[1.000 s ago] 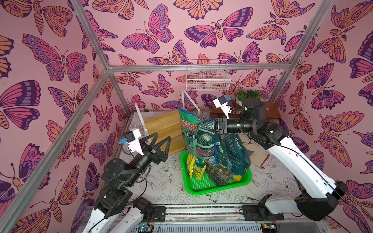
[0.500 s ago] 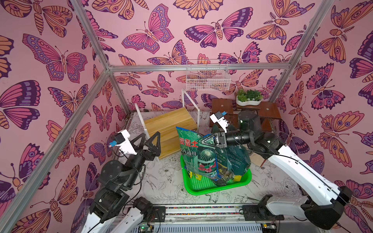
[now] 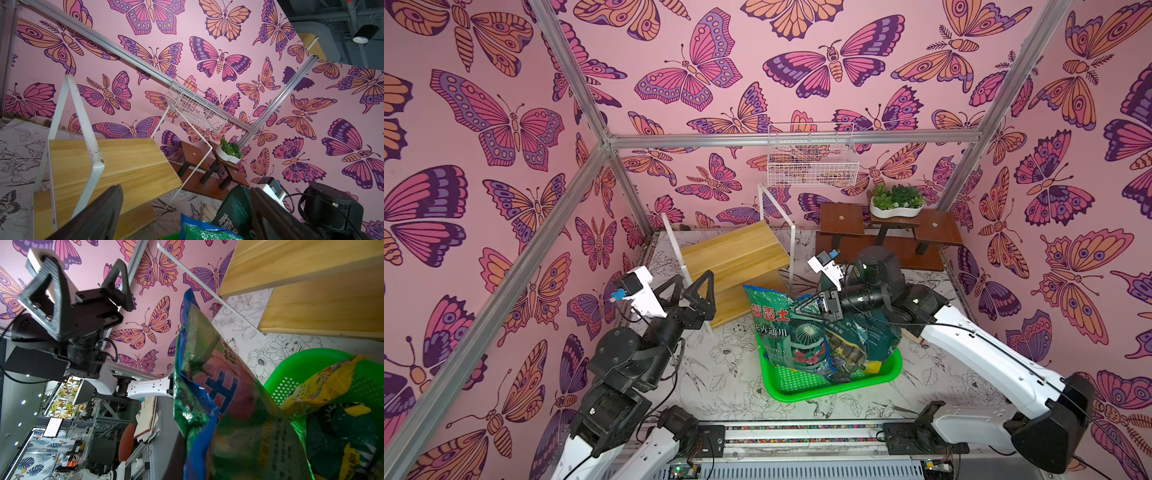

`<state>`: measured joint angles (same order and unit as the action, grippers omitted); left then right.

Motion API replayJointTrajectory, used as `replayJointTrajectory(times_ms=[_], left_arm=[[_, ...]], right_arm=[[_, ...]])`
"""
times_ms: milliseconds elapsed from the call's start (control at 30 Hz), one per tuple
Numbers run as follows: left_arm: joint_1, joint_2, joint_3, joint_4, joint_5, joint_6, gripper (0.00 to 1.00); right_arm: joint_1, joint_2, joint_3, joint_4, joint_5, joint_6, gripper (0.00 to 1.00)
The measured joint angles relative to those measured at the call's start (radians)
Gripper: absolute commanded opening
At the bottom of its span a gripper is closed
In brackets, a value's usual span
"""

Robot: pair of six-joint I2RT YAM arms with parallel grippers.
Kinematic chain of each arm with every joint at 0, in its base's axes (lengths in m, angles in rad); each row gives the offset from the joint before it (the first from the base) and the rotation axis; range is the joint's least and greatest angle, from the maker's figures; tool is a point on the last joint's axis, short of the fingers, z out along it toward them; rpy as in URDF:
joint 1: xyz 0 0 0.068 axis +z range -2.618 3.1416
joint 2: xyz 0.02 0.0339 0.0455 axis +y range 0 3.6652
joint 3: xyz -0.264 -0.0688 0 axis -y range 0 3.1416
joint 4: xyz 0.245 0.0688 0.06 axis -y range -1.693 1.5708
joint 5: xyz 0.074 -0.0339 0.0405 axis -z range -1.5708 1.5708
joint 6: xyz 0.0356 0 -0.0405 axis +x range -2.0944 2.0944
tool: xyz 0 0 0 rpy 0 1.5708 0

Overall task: Take down the fertilizer bag from the shelf
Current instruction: Place the fertilizer bag in the storage box.

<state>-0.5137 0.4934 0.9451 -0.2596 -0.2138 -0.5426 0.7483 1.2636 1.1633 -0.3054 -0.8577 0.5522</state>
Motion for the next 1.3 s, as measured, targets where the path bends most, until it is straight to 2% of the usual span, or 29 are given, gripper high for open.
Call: replayJointTrajectory(times_ms=[333,600,800,833,900,1000,1067,1100,1300], left_arm=[[0.000,0.002,0.000,0.003,0.004,-0.001,1.00],[0.000,0.002,0.000,0.005,0.005,-0.009,1.00],[0.000,0.005,0.000,0.023,0.012,-0.016,1.00],[0.000,0.007,0.000,0.027,0.013,-0.016,1.00],[0.000,0.011,0.000,0.033,0.014,-0.018,1.00],[0.000,0.015,-0.002,0.041,0.015,-0.023,1.00],[0.000,0.016,-0.002,0.043,0.014,-0.023,1.00],[0.000,0.016,-0.002,0.043,0.014,-0.023,1.00],[0.000,0.045,0.036,-0.002,-0.030,0.002,1.00]], right_arm=[[0.002,-0.008,-0.167,0.010,0.061,-0.136,0.00],[0.014,-0.043,-0.286,0.126,0.067,-0.139,0.00],[0.105,-0.103,-0.258,0.004,0.193,-0.229,0.00],[0.116,-0.106,-0.252,-0.014,0.212,-0.243,0.04],[0.124,-0.107,-0.243,-0.042,0.243,-0.264,0.27],[0.124,-0.105,-0.226,-0.080,0.275,-0.283,0.47],[0.124,-0.103,-0.207,-0.100,0.293,-0.296,0.51],[0.124,-0.103,-0.192,-0.108,0.303,-0.301,0.57],[0.124,-0.096,-0.027,-0.162,0.367,-0.347,0.63]])
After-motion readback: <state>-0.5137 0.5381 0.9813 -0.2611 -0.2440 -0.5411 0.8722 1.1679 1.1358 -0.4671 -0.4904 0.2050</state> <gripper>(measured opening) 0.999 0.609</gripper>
